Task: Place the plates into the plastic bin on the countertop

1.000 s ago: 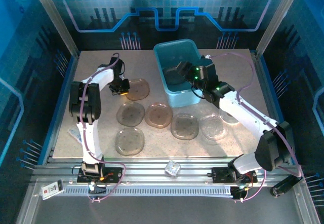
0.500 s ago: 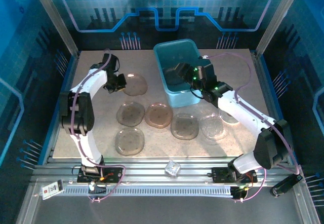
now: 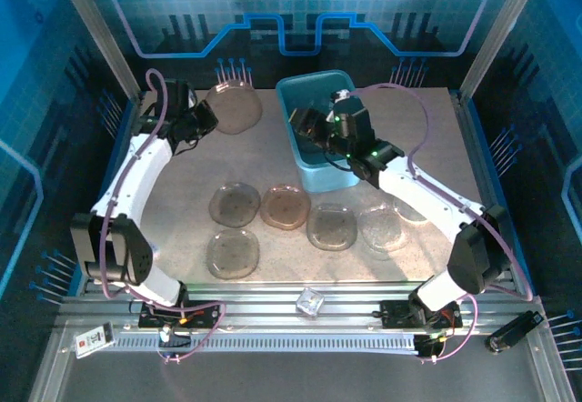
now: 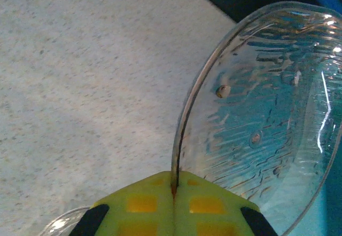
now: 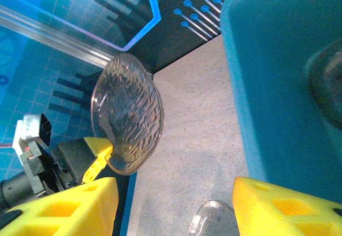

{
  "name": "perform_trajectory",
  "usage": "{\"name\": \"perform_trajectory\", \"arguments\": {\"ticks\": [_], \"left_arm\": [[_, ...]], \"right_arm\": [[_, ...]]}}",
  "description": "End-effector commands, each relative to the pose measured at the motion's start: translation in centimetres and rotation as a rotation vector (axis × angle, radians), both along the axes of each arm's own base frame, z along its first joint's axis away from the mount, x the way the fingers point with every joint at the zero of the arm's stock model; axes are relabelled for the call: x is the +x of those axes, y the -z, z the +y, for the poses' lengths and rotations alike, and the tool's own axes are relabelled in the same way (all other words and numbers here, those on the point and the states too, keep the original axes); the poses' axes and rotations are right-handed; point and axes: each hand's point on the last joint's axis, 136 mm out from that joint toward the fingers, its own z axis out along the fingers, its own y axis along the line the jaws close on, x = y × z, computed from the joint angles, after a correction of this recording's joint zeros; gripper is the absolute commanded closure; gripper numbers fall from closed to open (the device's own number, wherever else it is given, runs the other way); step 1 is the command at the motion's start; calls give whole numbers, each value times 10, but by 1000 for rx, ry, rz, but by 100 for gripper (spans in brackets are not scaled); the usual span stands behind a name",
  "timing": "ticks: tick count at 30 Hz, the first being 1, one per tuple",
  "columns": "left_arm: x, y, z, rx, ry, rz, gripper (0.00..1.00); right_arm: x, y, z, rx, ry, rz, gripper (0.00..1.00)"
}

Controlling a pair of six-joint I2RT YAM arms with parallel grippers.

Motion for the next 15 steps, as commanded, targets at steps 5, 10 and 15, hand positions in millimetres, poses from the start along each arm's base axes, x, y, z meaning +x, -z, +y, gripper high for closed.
{"name": "perform_trajectory", "arguments": {"ticks": [5, 10, 15], "left_arm": [[5, -47, -40, -82, 25, -159, 100], [2, -56, -65, -75, 63, -197, 100], [-3, -63, -83, -66, 86, -243, 100]], "right_arm": [[-1, -24, 33, 131, -83, -27, 41], [3, -25, 35, 165, -66, -25, 43], [8, -20, 36, 206, -44, 2, 48]]}}
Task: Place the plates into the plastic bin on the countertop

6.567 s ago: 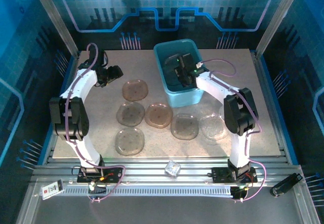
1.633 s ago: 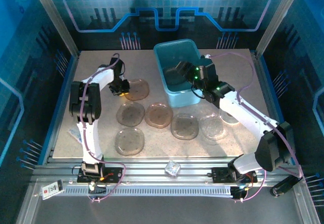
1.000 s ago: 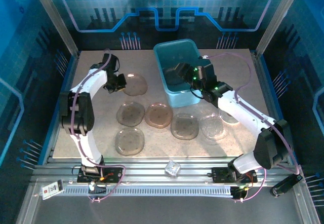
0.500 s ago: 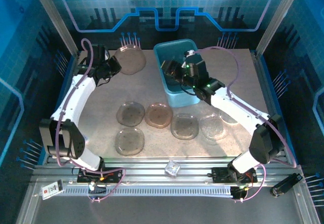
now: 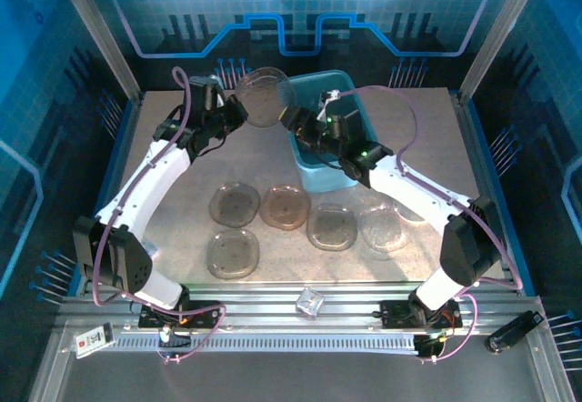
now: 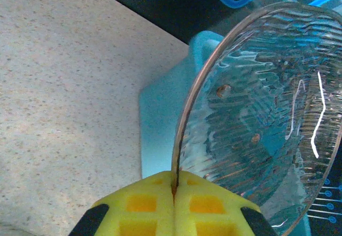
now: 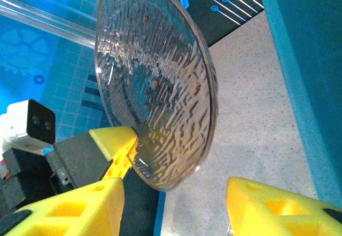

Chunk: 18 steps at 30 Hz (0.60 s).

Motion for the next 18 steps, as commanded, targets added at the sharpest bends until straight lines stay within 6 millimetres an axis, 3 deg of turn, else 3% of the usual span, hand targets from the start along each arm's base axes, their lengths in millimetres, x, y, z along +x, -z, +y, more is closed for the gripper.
{"name": "perform_trajectory", "arguments": {"ticks": [1, 15, 18], "left_arm": [[-3, -26, -3, -12, -22, -101, 100], [-16, -36, -29, 71, 0, -215, 100], [-17, -39, -33, 91, 7, -233, 100]], "right_arm": [[4, -13, 9, 68, 0, -12, 49], [15, 1, 5, 130, 63, 41, 68], [15, 2, 5, 133, 68, 45, 78]]}}
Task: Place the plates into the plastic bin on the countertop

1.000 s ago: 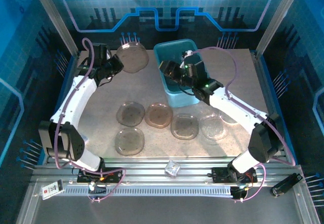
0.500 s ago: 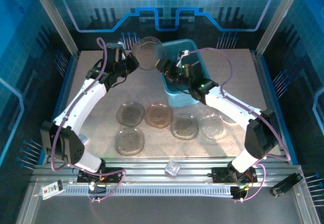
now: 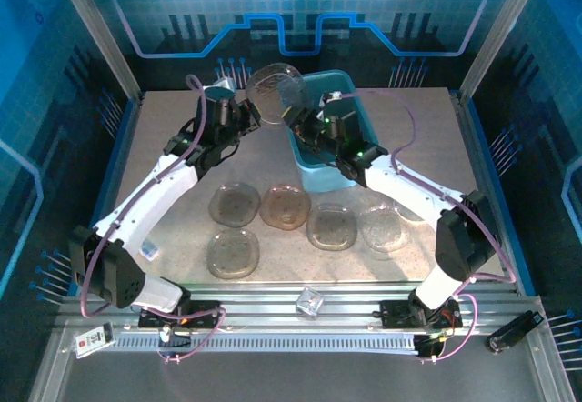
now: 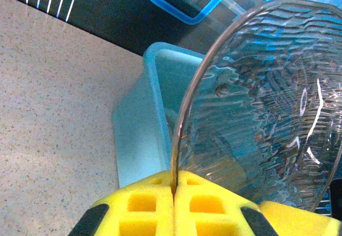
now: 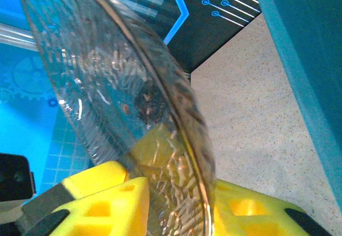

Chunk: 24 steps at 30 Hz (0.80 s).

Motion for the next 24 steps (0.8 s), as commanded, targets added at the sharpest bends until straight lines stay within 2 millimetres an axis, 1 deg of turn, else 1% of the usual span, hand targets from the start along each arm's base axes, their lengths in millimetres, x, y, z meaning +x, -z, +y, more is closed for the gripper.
{"name": "perform_trajectory", "arguments": {"ticks": [1, 3, 7, 8, 9, 11, 12, 14, 15, 16, 18, 20, 24], "left_arm": [[-3, -19, -5, 35, 10, -84, 100], [-3, -21, -7, 52, 13, -94, 100], [-3, -21, -11, 61, 26, -95, 100], [-2, -21, -12, 61, 29, -94, 100], [-1, -20, -13, 64, 32, -90, 96], [0, -22, -14, 74, 41, -92, 82], [1, -22, -14, 87, 40, -91, 71], [4, -28, -11, 114, 38, -104, 45], [7, -31, -9, 128, 37, -109, 35], [9, -34, -8, 137, 41, -116, 28], [15, -41, -1, 151, 41, -122, 19], [22, -45, 3, 154, 58, -125, 16], [37, -39, 24, 162, 64, -107, 13]], "right_arm": [[3, -2, 3, 26, 8, -16, 79], [3, 0, 1, 23, 16, -13, 87], [3, 2, -3, 19, 30, -13, 93], [4, 2, -4, 17, 34, -13, 96], [5, 3, -5, 17, 36, -15, 100], [7, 2, -8, 17, 46, -20, 100], [8, 2, -12, 13, 56, -22, 100], [14, 2, -20, 3, 81, -28, 100], [17, 1, -24, 1, 92, -33, 100], [20, 0, -28, -1, 101, -36, 100], [28, -1, -38, -10, 121, -32, 100], [35, -1, -46, -28, 133, -26, 100], [48, -1, -66, -62, 171, 2, 100]]}}
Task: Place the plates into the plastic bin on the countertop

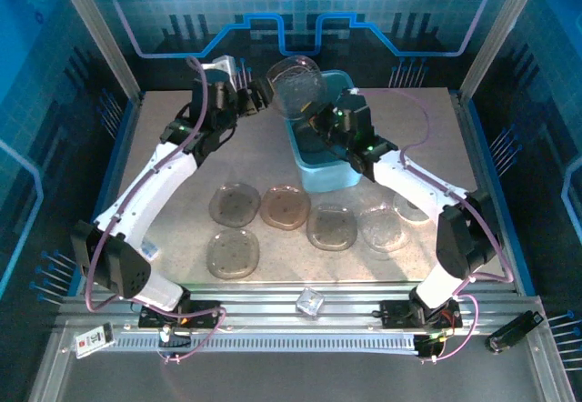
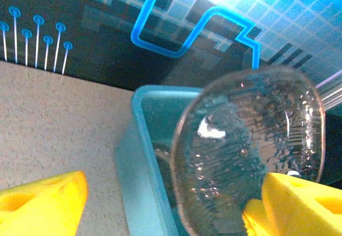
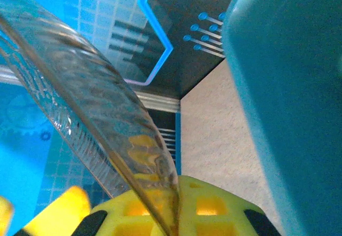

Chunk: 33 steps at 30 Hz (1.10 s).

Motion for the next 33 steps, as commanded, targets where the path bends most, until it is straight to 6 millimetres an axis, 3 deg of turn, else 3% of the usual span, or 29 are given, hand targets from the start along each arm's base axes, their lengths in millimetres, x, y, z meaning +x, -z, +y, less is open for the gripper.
{"name": "perform_trajectory", "arguments": {"ticks": [1, 5, 8, 12, 17, 26, 33], "left_arm": [[14, 9, 16, 34, 33, 34, 13], [38, 32, 40, 15, 22, 105, 13], [57, 49, 47, 27, 30, 147, 13], [77, 69, 48, 27, 34, 206, 13], [90, 80, 42, 10, 50, 255, 13], [80, 92, 43, 20, 72, 302, 13], [65, 97, 68, 32, 20, 327, 13]], "right_arm": [[15, -11, -18, -43, 44, -7, 100], [27, -2, -41, -78, 84, 46, 100], [31, 10, -52, -104, 97, 107, 100], [35, 23, -66, -111, 118, 178, 100], [31, 28, -73, -130, 110, 249, 100], [14, 61, -64, -115, 146, 404, 100], [10, 76, -50, -91, 207, 494, 100]]}}
